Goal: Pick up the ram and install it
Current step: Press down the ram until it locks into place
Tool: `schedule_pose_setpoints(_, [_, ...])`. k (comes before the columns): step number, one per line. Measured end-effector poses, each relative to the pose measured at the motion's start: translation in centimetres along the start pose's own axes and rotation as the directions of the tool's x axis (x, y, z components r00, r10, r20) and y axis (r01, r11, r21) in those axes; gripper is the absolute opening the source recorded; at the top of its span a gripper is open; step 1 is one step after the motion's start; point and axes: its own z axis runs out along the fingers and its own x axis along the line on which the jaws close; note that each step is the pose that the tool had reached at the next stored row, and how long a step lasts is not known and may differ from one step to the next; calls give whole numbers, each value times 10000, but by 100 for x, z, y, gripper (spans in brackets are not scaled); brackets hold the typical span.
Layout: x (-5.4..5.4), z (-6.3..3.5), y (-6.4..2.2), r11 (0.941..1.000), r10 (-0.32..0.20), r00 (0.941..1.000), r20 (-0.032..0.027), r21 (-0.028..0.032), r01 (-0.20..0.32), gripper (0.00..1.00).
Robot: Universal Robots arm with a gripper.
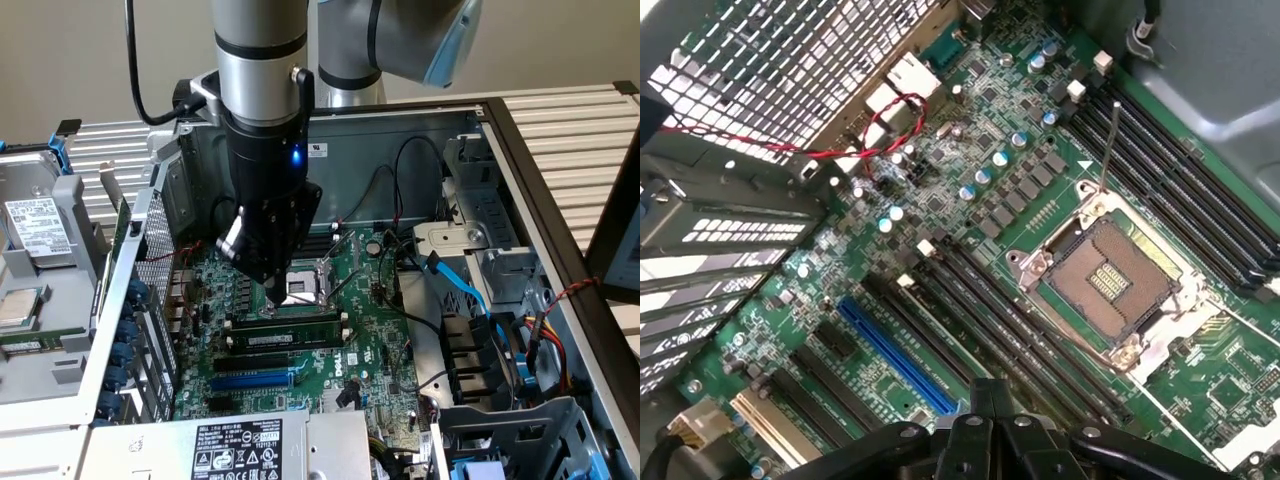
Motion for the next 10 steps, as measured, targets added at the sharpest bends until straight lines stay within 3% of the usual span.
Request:
schedule_pose_setpoints(5, [-1,1,0,9980,634,9980,-8,-36,-634,10])
schedule_pose_setpoints(10, [0,1,0,9924,1231,9924,-8,-61,-1231,10])
